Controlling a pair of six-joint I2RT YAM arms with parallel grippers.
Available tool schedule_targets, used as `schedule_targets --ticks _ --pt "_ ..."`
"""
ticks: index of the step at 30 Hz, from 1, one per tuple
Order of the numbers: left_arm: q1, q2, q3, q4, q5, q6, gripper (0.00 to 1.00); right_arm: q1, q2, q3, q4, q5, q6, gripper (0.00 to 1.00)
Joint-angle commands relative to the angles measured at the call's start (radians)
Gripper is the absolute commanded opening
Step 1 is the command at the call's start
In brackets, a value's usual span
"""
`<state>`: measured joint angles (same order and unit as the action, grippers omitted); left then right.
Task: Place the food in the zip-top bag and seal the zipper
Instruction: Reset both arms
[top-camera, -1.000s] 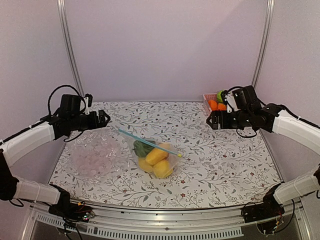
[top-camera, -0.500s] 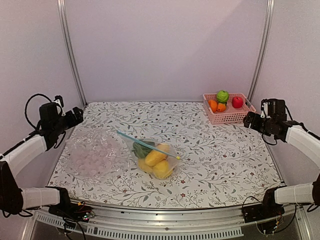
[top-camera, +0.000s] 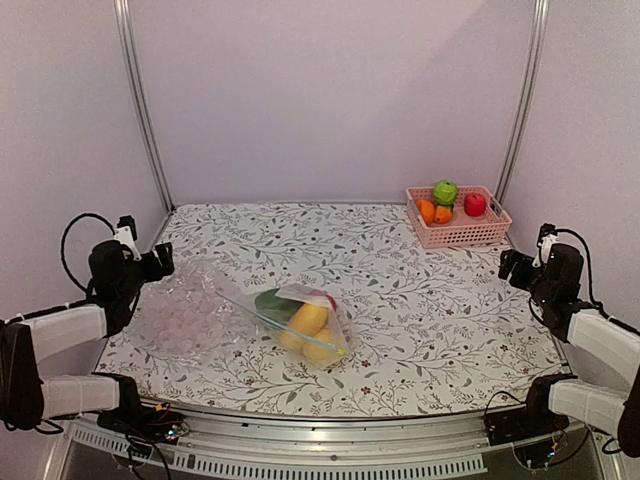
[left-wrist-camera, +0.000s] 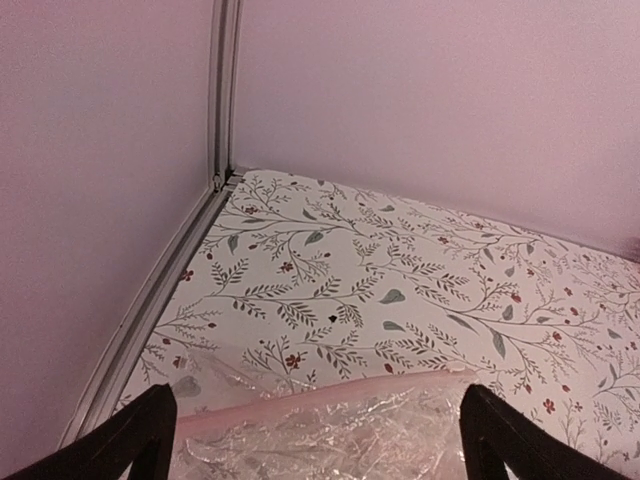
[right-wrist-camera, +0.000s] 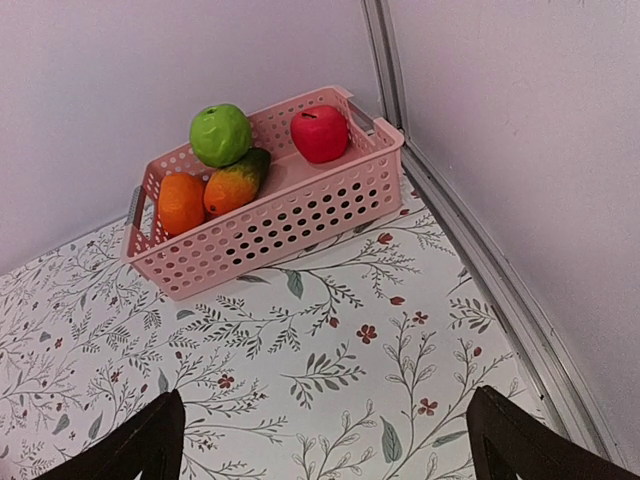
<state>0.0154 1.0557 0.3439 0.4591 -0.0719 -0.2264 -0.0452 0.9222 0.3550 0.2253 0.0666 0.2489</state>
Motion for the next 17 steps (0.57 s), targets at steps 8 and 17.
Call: schedule_targets --ticks 8,17 --pt "-0.012 0.032 -0.042 0.142 -0.061 0.024 1.0 -0.001 -0.029 -0.053 0.172 0.051 -0.036 0.99" --pt "-0.011 0.031 -0.043 0.141 -0.086 0.015 1.0 -0.001 -0.031 -0.059 0.173 0.045 -0.034 0.99"
